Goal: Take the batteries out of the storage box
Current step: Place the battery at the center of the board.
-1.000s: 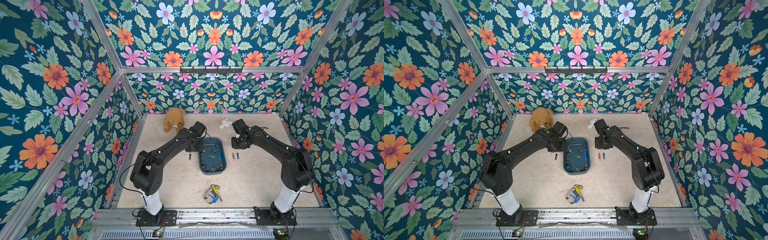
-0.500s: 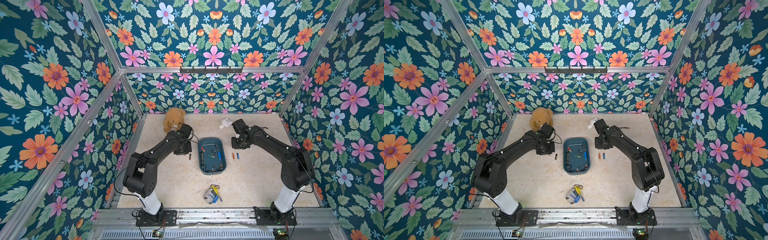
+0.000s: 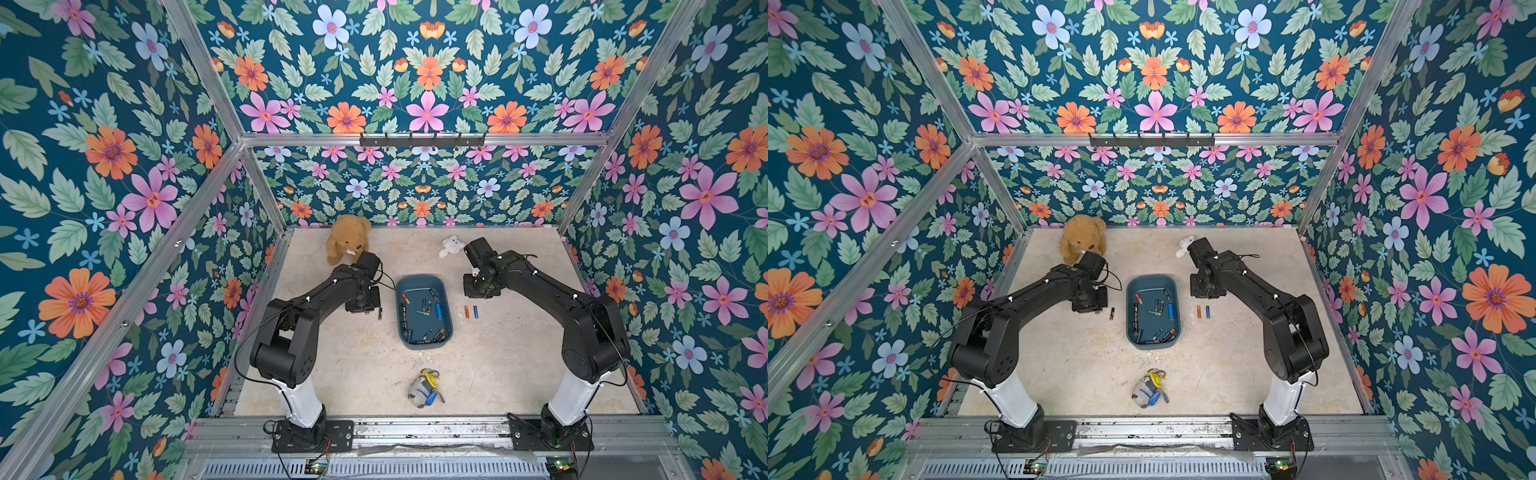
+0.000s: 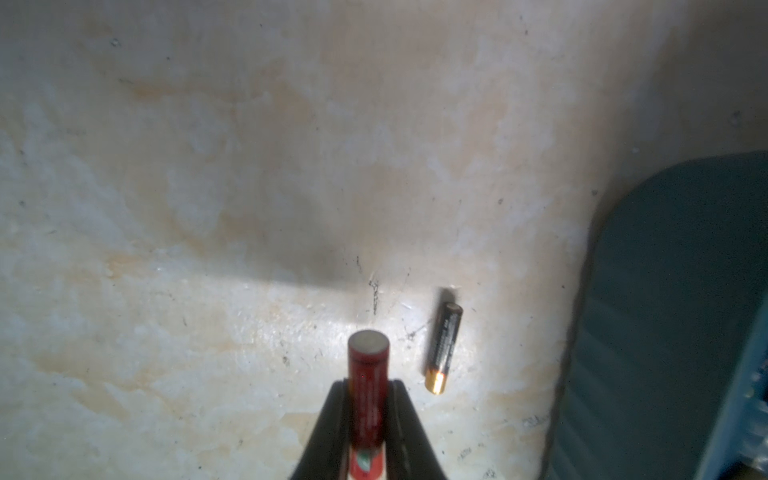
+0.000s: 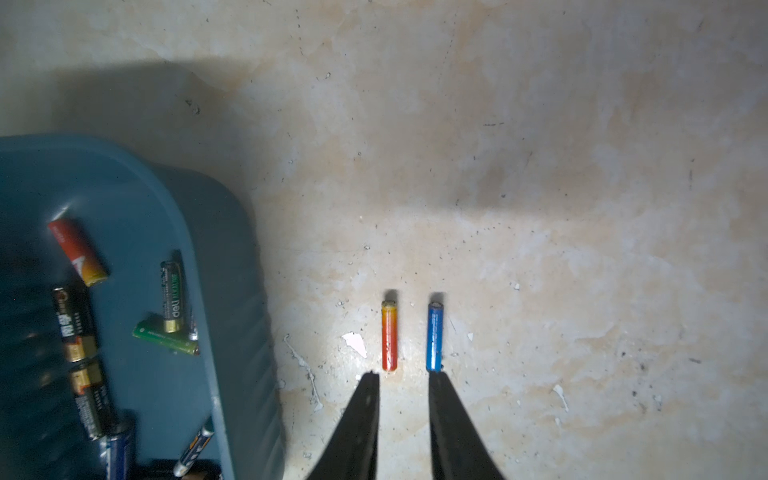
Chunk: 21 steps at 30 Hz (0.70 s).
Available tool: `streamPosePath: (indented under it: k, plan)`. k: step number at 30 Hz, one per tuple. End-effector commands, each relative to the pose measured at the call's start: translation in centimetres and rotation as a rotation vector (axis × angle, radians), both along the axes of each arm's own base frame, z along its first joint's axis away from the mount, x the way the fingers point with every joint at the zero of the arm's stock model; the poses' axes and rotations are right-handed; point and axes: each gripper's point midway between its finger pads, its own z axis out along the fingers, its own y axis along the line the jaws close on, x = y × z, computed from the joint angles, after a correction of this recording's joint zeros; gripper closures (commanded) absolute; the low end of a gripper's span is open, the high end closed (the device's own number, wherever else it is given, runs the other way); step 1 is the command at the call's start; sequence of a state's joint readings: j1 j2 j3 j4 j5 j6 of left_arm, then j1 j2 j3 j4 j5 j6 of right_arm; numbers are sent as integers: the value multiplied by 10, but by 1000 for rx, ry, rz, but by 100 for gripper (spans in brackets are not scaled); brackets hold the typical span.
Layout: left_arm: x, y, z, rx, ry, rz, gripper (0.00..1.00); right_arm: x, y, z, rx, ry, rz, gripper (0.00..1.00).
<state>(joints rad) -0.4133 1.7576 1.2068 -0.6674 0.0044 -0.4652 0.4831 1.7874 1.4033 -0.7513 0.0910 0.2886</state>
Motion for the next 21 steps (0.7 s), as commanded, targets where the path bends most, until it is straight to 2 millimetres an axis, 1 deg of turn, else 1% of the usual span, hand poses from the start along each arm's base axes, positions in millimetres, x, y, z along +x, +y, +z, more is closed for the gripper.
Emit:
streamPosePath:
  k: [1,11,21]
  plan:
    - [2,-3,-2,-12,0,-16,81,-1,-4,1,-17,2,-16,73]
    - [1,-3,-12,-8,14,-23,81,1,-3,2,-12,-1,-18,73]
    - [0,-3,-18,-7,13,-33,81,0,-4,2,-15,-1,-20,73]
